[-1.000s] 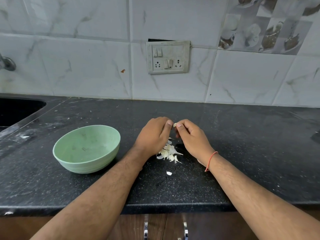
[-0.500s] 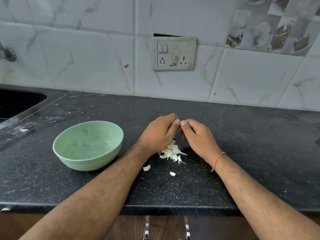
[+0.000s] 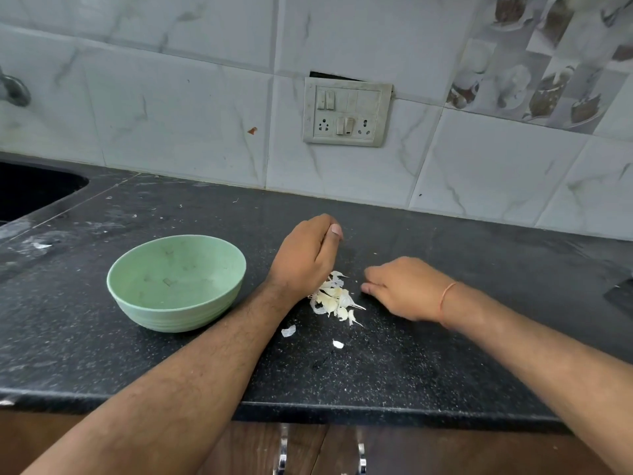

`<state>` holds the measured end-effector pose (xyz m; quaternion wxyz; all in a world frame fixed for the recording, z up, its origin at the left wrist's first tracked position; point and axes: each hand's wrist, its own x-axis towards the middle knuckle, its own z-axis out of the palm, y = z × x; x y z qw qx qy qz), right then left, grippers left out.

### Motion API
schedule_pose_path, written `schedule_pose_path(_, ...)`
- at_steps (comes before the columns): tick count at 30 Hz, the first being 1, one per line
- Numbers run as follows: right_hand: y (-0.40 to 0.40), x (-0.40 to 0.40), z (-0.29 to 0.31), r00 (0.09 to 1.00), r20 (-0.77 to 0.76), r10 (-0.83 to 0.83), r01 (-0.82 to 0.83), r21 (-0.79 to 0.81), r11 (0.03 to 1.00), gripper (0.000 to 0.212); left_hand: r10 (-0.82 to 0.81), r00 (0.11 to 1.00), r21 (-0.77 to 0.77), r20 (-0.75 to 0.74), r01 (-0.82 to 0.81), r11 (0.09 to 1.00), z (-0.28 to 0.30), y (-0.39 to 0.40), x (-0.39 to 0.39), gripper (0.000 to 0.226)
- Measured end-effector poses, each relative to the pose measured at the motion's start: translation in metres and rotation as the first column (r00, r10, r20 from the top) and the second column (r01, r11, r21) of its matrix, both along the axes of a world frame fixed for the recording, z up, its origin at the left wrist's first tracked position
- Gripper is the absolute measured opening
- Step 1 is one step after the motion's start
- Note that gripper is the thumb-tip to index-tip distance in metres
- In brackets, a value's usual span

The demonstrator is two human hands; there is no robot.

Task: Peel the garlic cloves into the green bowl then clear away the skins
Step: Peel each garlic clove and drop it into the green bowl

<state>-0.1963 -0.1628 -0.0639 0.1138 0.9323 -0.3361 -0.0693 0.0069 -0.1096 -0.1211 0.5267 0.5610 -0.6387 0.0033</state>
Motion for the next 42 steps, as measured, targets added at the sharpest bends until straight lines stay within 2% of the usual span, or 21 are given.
schedule_pose_path(1,-0.001,-0.001,-0.001,1.000,-0.012,-0.009,0.009,0.000,1.000,0.032,0.002,1.000,-0.001,0.003,-0.002,1.000,0.000,0.001,-0.001,0.035)
schedule_pose_path(4,-0.012,-0.008,0.017,0.964,0.265,0.008,0.000,-0.030,1.000,0.036,0.018,1.000,-0.004,-0.001,-0.018,1.000,-0.001,-0.001,0.001,0.032)
schedule_pose_path(5,-0.012,-0.008,0.017,0.964,0.265,0.003,0.003,-0.021,1.000,0.036,0.022,1.000,-0.009,-0.005,-0.022,1.000,-0.001,-0.002,0.001,0.030)
schedule_pose_path(7,-0.007,-0.005,0.002,0.997,0.082,0.000,0.000,-0.002,1.000,0.036,0.009,1.000,-0.015,-0.025,-0.009,1.000,0.001,-0.001,-0.001,0.027)
schedule_pose_path(8,-0.007,-0.005,-0.007,0.999,0.048,0.000,0.000,0.009,1.000,0.036,-0.010,0.999,-0.013,-0.048,0.009,1.000,0.002,-0.001,-0.003,0.024)
schedule_pose_path(9,-0.011,-0.005,-0.009,0.995,0.103,-0.004,0.002,0.024,1.000,0.036,-0.022,0.996,-0.008,-0.084,0.021,1.000,0.002,-0.001,-0.003,0.019)
schedule_pose_path(10,-0.017,-0.005,-0.007,0.971,0.238,-0.018,0.008,0.043,0.999,0.036,-0.040,0.991,0.001,-0.125,0.041,0.999,0.002,-0.001,-0.003,0.014)
schedule_pose_path(11,-0.023,-0.004,-0.004,0.911,0.411,-0.040,0.012,0.072,0.997,0.035,-0.072,0.983,0.007,-0.168,0.074,0.997,0.001,-0.002,-0.003,0.014)
schedule_pose_path(12,-0.028,-0.001,-0.002,0.810,0.582,-0.073,0.001,0.123,0.992,0.034,-0.110,0.972,0.005,-0.206,0.114,0.993,0.001,-0.003,-0.003,0.019)
schedule_pose_path(14,-0.028,0.012,-0.010,0.558,0.807,-0.192,-0.101,0.295,0.950,0.032,-0.166,0.951,0.007,-0.260,0.174,0.985,0.000,-0.005,-0.004,0.033)
schedule_pose_path(16,-0.023,0.029,-0.028,0.395,0.863,-0.316,-0.243,0.430,0.869,0.030,-0.183,0.936,-0.006,-0.300,0.189,0.982,-0.001,-0.007,-0.004,0.040)
schedule_pose_path(18,-0.019,0.038,-0.040,0.330,0.867,-0.374,-0.343,0.479,0.808,0.030,-0.174,0.919,-0.034,-0.353,0.174,0.984,-0.003,-0.008,-0.002,0.042)
schedule_pose_path(21,-0.020,0.040,-0.044,0.293,0.874,-0.389,-0.411,0.482,0.774,0.027,-0.151,0.909,-0.048,-0.388,0.143,0.989,0.001,-0.011,-0.003,0.039)
schedule_pose_path(25,-0.022,0.037,-0.043,0.320,0.891,-0.321,-0.411,0.436,0.800,0.023,-0.158,0.902,-0.083,-0.401,0.136,0.987,0.005,-0.010,-0.002,0.036)
schedule_pose_path(42,-0.022,0.043,-0.055,0.230,0.917,-0.326,-0.434,0.396,0.809,0.019,-0.129,0.960,-0.028,-0.248,0.126,0.992,-0.002,-0.011,-0.004,0.035)
